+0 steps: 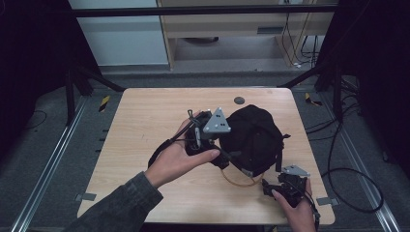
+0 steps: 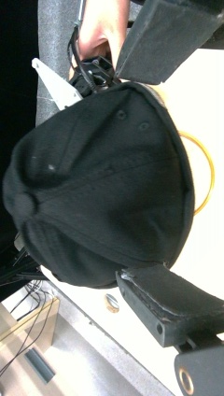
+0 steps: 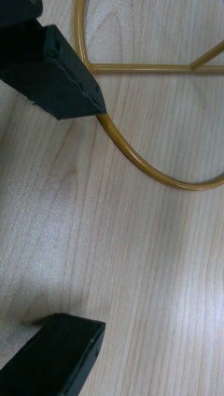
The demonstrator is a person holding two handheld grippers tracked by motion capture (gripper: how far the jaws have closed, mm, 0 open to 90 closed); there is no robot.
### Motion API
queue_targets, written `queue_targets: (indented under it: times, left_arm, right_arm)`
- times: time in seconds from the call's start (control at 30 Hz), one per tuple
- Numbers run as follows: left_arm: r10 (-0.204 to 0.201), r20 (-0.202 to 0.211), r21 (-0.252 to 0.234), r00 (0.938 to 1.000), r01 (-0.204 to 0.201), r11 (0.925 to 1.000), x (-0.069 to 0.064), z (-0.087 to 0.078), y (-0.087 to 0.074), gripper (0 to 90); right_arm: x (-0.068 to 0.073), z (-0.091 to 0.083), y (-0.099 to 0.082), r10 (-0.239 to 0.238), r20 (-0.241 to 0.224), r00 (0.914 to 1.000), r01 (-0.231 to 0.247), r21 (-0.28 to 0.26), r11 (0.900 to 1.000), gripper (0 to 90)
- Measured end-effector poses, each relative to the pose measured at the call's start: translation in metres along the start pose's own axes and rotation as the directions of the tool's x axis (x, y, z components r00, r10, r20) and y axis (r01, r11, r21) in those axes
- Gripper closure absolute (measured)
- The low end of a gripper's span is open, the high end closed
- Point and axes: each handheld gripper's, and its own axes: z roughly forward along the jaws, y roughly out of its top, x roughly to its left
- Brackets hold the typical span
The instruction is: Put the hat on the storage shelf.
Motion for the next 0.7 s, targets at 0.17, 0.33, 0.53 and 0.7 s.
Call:
queue_targets:
  times: [0.17, 0.33, 0.53, 0.7]
  left_arm:
    - [-0.014, -0.005, -0.001, 0.9999, 0.014, 0.9999, 0.002, -0.002, -0.011, 4.4]
    - [-0.029, -0.013, 0.013, 0.9995, 0.03, 0.9995, 0.006, -0.002, -0.03, 4.4]
    - [-0.053, -0.026, 0.034, 0.9983, 0.054, 0.998, 0.012, 0.0, -0.046, 4.2]
    - [-0.069, -0.032, 0.037, 0.9971, 0.07, 0.9969, 0.015, -0.001, -0.057, 4.0]
  right_arm:
    - [0.0, 0.0, 0.0, 0.007, 0.0, 1.0, -0.007, -0.002, 1.0, 0.4]
    - [0.0, 0.0, 0.0, 0.006, 0.0, 1.0, -0.006, -0.002, 1.0, 0.4]
    - [0.0, 0.0, 0.0, 0.007, 0.0, 1.0, -0.007, -0.002, 1.0, 0.4]
    - [0.0, 0.0, 0.0, 0.007, 0.0, 1.0, -0.007, -0.002, 1.0, 0.4]
